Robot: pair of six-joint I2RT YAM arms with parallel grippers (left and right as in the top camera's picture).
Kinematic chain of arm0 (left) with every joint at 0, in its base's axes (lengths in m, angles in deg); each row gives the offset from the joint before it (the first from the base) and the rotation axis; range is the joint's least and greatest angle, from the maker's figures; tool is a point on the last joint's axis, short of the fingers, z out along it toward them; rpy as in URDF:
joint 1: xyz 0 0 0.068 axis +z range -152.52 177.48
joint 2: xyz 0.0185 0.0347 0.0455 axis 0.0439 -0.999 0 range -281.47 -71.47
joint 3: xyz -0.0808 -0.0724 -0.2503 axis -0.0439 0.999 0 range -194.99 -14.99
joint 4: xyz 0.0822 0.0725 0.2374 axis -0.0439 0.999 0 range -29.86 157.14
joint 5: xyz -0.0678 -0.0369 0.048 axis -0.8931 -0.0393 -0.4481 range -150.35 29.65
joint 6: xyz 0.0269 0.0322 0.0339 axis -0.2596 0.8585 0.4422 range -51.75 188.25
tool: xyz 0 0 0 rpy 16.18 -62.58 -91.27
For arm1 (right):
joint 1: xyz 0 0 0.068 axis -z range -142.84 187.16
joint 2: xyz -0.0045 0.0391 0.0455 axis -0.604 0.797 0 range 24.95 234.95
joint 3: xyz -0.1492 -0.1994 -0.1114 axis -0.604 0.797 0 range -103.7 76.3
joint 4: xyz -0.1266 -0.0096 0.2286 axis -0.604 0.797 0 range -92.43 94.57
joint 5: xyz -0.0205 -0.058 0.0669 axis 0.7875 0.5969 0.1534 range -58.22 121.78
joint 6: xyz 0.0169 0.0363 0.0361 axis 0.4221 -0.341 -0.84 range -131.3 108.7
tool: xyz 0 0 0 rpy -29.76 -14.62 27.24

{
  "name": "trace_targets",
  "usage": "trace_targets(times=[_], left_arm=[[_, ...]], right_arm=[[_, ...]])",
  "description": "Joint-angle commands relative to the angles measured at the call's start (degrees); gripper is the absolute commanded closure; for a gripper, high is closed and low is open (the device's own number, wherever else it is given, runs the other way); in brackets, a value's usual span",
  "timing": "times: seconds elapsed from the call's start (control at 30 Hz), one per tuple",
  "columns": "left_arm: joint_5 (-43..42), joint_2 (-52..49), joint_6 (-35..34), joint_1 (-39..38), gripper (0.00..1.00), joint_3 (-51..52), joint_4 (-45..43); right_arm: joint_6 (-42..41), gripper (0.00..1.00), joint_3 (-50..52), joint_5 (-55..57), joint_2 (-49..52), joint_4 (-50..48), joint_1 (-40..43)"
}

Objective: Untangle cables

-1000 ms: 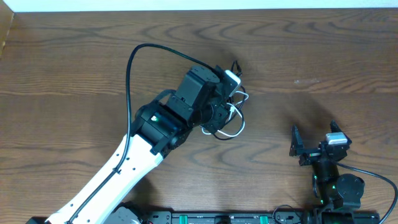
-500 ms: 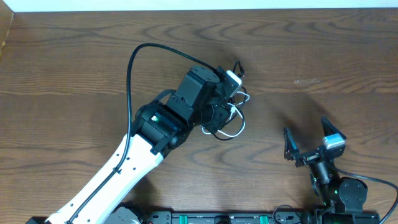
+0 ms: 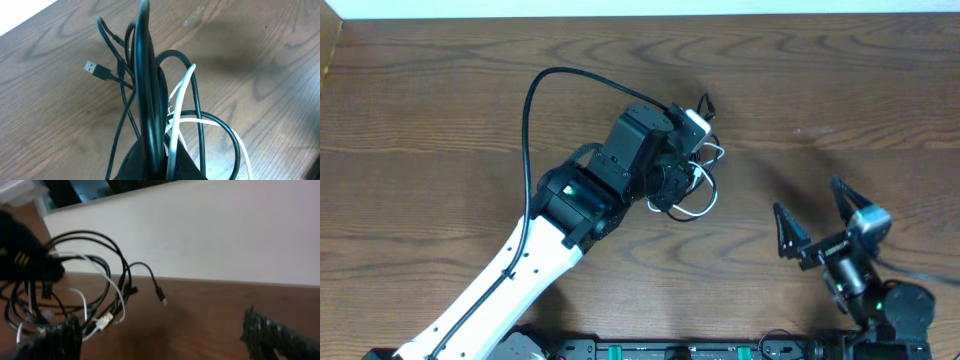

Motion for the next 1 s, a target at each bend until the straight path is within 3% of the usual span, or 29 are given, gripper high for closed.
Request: trace_targets(times=[0.0,0.1,0.27,0.37,0.47,0.53,0.73,0.97], left_arm=[[-0.7,0.6,0.6,0.3,0.92,-1.4,-1.1],[-0.7,0.6,0.3,0.6,0.92,-1.4,-1.5],[-0.2,0.6,-6.3,4.6,0.92,-1.4,-2.3],[-0.2,0.6,-12.6,8.3,0.92,-1.4,-3.1],[-0.3,0.6,-20.0,12.0,0.92,-1.4,-4.0],[-0.3,0.6,-25.7,14.3,0.92,-1.4,-4.4],[-0.3,0.5,-38.3,15.4,0.92,-1.4,-7.9],[4.6,-0.2,-55.3,15.4,0.92,-1.4,-12.1]], right_arm=[[0.5,0.01,-7.0,-2.9,9.6,1.9,0.0],[0.5,0.01,-12.5,-8.2,19.7,1.9,0.0],[0.2,0.01,-19.4,-21.8,34.2,-1.8,0.0],[-3.2,0.01,-19.7,-30.7,39.2,-9.3,0.0],[-12.2,0.01,-19.7,-36.5,42.6,-11.2,0.0],[-21.8,0.01,-19.7,-35.8,44.8,-15.6,0.0],[-39.9,0.03,-19.7,-32.7,48.3,-26.8,-1.8],[-53.2,0.06,-19.7,-19.9,50.4,-28.3,-10.6]])
